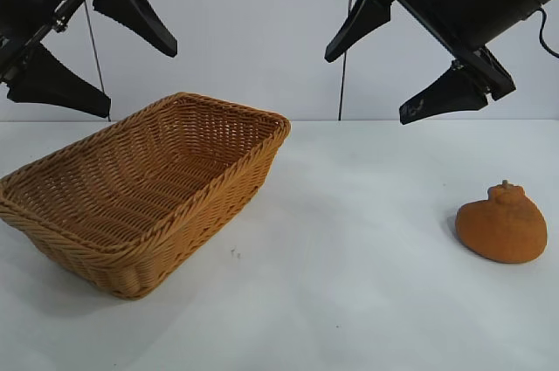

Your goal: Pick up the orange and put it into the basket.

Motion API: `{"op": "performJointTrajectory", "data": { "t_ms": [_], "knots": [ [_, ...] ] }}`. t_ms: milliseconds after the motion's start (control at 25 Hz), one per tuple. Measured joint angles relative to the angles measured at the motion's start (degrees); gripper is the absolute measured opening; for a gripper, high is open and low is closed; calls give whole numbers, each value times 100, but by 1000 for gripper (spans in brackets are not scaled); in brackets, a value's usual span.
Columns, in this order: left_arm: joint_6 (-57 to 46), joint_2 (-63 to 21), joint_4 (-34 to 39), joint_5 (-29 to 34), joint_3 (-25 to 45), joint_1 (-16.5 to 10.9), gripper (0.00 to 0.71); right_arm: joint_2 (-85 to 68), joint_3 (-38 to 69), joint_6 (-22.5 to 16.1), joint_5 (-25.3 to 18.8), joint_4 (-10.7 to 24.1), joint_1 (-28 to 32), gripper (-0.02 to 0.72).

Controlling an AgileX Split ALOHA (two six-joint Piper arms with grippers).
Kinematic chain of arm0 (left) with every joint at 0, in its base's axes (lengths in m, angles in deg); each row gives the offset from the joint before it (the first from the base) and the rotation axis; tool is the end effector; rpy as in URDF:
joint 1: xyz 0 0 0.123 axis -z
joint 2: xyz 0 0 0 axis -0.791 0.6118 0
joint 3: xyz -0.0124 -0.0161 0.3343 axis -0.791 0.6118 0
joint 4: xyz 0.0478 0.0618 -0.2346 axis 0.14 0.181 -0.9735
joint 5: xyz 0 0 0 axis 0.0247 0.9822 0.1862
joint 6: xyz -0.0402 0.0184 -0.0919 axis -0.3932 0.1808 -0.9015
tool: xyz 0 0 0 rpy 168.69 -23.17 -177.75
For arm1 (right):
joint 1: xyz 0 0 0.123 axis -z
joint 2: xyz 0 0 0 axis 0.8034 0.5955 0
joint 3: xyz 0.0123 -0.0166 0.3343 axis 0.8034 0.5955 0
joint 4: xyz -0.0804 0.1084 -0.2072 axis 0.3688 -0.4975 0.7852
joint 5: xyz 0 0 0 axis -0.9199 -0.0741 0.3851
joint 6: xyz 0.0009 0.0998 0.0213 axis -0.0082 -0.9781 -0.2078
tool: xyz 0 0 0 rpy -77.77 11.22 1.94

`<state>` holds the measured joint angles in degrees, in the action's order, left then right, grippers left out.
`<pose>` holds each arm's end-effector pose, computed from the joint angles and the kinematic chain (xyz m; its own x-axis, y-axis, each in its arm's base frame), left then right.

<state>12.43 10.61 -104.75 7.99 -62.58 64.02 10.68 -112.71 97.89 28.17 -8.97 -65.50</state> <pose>0.3119 -0.1156 0.3018 -0.9054 -0.2544 -0.3399 0.0228 0.7703 -0.6373 0.3402 0.1252 0.2836 -0.9312 0.0868 -0.3541 -0.1436 0.8054 0.5751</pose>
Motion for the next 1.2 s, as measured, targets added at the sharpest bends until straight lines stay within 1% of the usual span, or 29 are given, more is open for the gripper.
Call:
{"op": "performJointTrajectory", "data": {
  "t_ms": [880, 1080, 1120, 1200],
  "knots": [
    [0, 0, 0, 0, 0, 0, 581, 0, 0, 0, -17, 2, 0, 683],
    [13, 0, 0, -185, 0, 0, 581, 0, 0, 0, -17, 14, 0, 683],
    [13, 0, 0, -227, 0, -8, 581, 0, 0, 0, -17, 14, 0, 683],
    [-19, -11, 0, -205, 0, -168, 581, 0, 0, 0, -17, 14, 0, 683]
  ]
}}
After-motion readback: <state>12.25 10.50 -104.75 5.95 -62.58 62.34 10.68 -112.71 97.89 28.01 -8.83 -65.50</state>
